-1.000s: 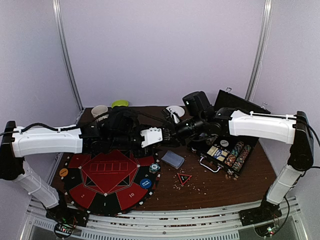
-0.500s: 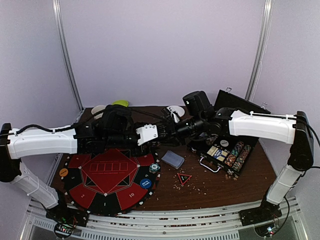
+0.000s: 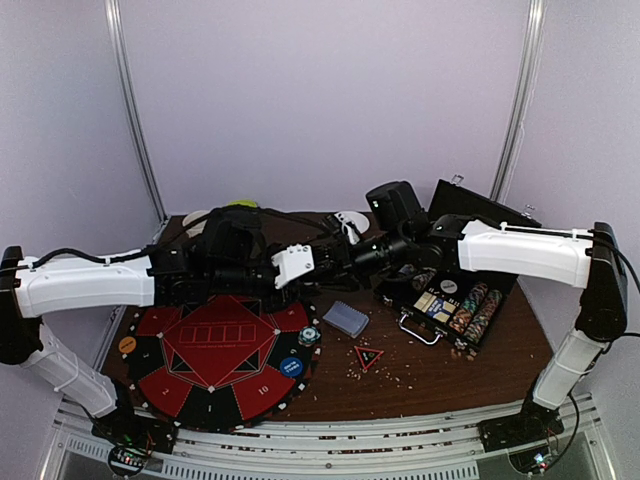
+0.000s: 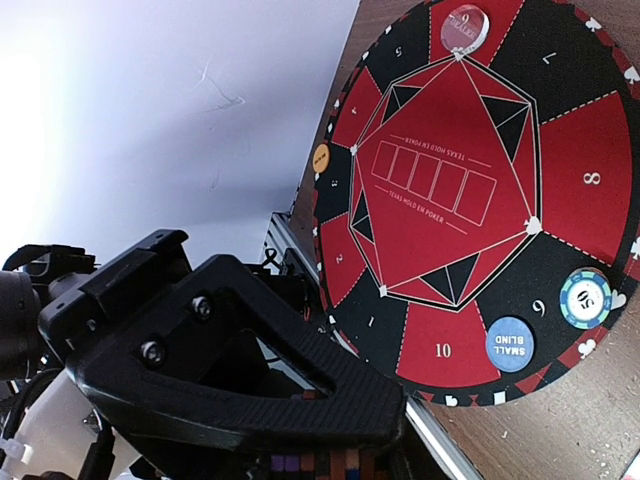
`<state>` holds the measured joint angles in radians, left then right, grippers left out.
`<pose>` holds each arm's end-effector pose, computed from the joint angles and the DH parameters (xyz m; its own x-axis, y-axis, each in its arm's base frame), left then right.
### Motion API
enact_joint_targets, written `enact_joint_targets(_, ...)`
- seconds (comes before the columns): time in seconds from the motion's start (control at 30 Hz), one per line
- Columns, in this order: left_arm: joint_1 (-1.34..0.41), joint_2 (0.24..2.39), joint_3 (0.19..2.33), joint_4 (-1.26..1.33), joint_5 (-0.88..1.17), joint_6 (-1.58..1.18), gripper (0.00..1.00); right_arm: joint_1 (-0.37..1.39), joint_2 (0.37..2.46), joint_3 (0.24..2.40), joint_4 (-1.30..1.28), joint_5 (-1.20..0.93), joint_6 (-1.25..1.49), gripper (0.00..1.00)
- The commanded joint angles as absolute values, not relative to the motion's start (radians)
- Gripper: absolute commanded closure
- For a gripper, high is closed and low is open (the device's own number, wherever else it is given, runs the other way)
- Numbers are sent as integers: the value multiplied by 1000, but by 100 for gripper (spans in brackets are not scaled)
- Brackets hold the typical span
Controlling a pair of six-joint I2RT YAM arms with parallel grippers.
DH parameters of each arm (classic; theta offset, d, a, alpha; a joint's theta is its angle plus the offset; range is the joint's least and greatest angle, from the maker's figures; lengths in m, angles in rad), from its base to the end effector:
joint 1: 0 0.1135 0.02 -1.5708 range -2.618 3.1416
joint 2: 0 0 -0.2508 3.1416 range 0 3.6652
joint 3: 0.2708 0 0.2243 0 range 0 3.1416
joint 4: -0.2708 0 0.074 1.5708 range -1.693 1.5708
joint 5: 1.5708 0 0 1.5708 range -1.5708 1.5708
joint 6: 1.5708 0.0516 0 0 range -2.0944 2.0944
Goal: Distribute texas hold em gaming equipment
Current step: Pass from the right arm to the left
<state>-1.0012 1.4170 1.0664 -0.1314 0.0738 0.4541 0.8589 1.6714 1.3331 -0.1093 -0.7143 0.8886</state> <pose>0.1674 -0.2684 0.2853 0.1592 0.5626 -0.8113 0.8960 0.2626 0.3580 0.2167 0.3028 0.2990 -0.9217 -0.1705 -0.3483 -0.3845 0.2836 0.8785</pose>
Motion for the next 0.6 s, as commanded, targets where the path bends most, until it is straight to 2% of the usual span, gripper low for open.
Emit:
enact_joint_targets(0.0,-1003,1392,1063,-83,110,461,100,867,1651,1353,-124,-712,879,100)
enact_joint_targets(0.1,-1003,1387,1056,-86,102,444,100,866,1652,1357,-144,-701,862,100)
enact_joint_targets(0.13,-1003,1385,1052,-84,94,438,100,866,1652,1359,-150,-698,857,95)
enact_joint_targets(0.27,-994,1387,1038,-104,78,406,100,863,1651,1364,-173,-684,838,63)
enact_joint_targets(0.37,-975,1393,1033,-138,75,376,100,856,1647,1361,-186,-674,825,48)
enact_joint_targets(0.57,-959,1391,989,-180,46,318,100,845,1641,1359,-178,-668,812,37)
